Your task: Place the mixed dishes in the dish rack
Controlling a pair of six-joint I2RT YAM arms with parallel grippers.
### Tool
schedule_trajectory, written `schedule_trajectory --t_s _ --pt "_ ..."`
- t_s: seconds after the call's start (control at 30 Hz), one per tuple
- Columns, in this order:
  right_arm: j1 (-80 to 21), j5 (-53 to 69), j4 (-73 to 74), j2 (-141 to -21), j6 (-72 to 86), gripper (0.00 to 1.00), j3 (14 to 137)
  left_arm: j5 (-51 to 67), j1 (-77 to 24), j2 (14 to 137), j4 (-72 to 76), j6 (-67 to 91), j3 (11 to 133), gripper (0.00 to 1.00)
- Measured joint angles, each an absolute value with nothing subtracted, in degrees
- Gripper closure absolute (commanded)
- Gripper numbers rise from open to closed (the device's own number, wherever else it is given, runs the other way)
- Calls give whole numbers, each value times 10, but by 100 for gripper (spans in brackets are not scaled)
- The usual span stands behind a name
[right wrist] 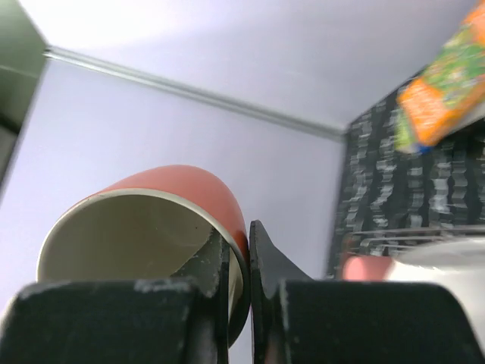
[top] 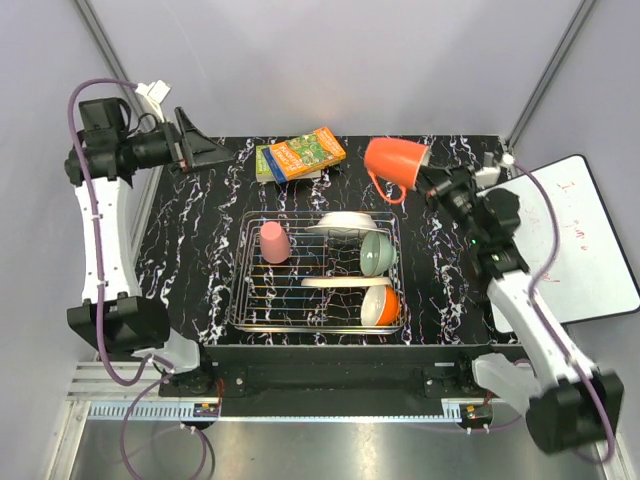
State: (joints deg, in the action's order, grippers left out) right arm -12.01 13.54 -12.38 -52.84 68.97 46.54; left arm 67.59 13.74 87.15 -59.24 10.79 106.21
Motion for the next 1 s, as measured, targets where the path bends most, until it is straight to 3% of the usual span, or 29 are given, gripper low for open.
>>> schedule_trajectory --t_s 0.13,0.27,0.43,0.67,1.0 --pt "-127 213 -309 -666 790 100 470 723 95 846 -411 244 983 1" --pt "-163 251 -333 -734 810 100 513 738 51 807 -69 468 834 1" --pt "-209 288 -388 -769 827 100 579 736 8 828 178 650 814 1" --pt "-236 302 -424 -807 830 100 618 722 -19 841 314 747 814 1" --pt "-254 308 -413 -872 830 100 629 704 -48 843 364 772 804 1"
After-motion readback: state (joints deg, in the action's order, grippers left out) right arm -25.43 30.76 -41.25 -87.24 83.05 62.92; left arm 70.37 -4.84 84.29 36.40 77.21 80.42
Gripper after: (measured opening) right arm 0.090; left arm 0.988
